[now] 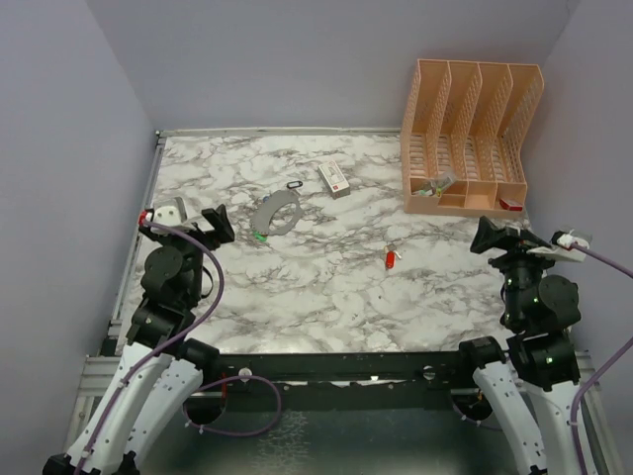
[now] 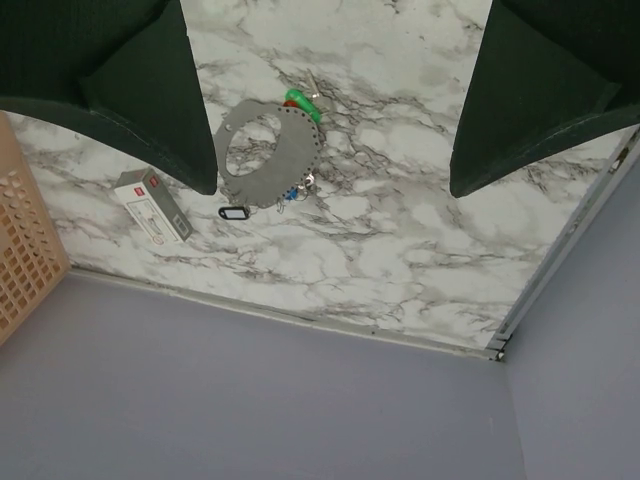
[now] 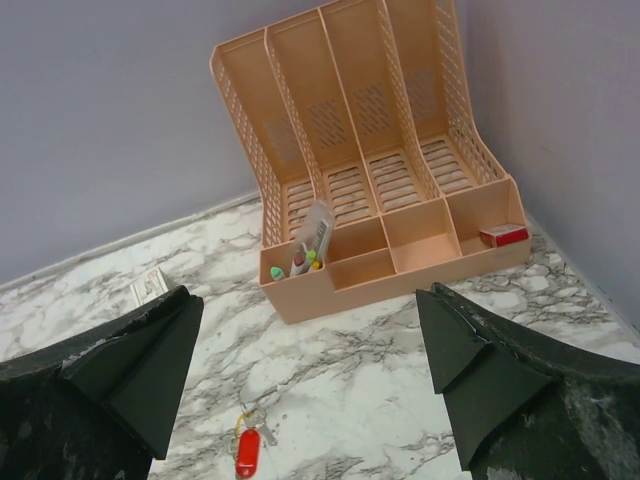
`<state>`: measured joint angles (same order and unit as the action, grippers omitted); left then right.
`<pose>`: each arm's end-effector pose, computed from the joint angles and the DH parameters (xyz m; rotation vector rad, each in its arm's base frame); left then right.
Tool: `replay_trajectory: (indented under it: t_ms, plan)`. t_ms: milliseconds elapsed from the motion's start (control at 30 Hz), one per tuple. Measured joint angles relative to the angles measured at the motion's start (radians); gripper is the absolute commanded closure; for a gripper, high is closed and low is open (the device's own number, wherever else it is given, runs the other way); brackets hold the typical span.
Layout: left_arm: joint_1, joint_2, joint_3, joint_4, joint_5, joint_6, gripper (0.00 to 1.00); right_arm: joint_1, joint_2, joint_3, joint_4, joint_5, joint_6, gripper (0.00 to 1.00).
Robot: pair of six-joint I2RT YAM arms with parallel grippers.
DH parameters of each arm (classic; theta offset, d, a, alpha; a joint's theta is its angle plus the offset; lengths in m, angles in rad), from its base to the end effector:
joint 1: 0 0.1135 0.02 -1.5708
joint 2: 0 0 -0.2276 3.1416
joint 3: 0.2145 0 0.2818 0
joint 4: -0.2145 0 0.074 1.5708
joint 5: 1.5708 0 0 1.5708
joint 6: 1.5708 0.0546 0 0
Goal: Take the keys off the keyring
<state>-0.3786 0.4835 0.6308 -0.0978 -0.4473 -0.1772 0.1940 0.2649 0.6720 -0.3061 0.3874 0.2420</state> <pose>0.1993 -0.0539 0.3251 -0.2039 1.5134 -0.1033 0.1544 0.0093 0.3497 0.3480 1.4361 0.0690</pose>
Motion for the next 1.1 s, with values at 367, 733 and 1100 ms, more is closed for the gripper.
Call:
replay_trajectory:
  t_ms: [367,733,1100]
  plan:
    - [0.021,0.116,0.002,0.005,0.074,0.001,0.01,0.042,-0.086,-0.017,0.016,0.028,0.000,0.00]
    - [0.023,0.502,0.191,-0.097,0.079,-0.028,0.01,0.105,-0.203,-0.019,0.018,0.084,0.000,0.00]
    - [0.023,1.097,0.570,-0.294,-0.008,-0.014,0.01,0.145,-0.252,-0.021,0.017,0.103,-0.001,0.00]
